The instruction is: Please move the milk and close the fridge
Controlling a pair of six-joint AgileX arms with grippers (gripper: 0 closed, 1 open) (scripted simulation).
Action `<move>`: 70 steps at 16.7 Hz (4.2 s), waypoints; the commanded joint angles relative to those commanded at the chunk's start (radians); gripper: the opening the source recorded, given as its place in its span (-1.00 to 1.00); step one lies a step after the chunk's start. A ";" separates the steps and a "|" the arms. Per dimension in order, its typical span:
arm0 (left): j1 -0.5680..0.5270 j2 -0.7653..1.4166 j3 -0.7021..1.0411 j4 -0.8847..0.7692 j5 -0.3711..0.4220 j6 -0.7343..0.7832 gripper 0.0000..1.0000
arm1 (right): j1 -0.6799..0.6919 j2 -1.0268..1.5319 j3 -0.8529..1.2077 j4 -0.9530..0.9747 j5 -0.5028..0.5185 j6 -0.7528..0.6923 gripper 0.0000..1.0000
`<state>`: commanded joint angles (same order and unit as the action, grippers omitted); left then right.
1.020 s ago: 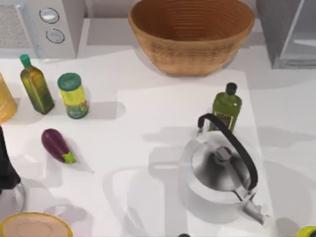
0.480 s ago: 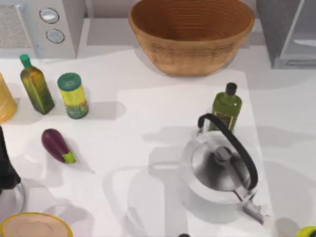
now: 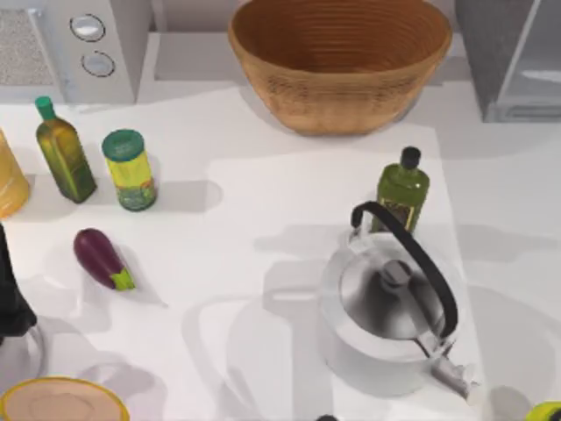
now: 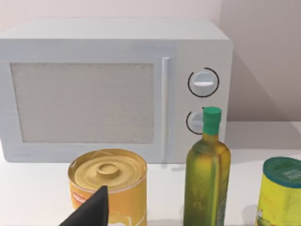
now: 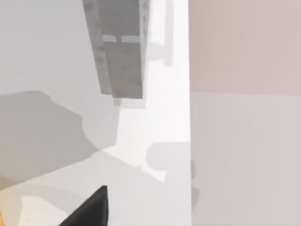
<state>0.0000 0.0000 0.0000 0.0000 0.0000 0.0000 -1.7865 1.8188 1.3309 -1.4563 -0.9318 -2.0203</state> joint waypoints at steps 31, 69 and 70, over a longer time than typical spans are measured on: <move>0.000 0.000 0.000 0.000 0.000 0.000 1.00 | 0.846 0.010 -0.032 1.154 0.175 1.371 1.00; 0.000 0.000 0.000 0.000 0.000 0.000 1.00 | 1.747 0.009 -0.089 1.455 0.906 1.999 1.00; 0.000 0.000 0.000 0.000 0.000 0.000 1.00 | 1.748 0.029 -0.066 1.449 0.906 1.999 1.00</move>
<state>0.0000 0.0000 0.0000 0.0000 0.0000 0.0000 -0.0386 1.8483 1.2653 -0.0070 -0.0261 -0.0214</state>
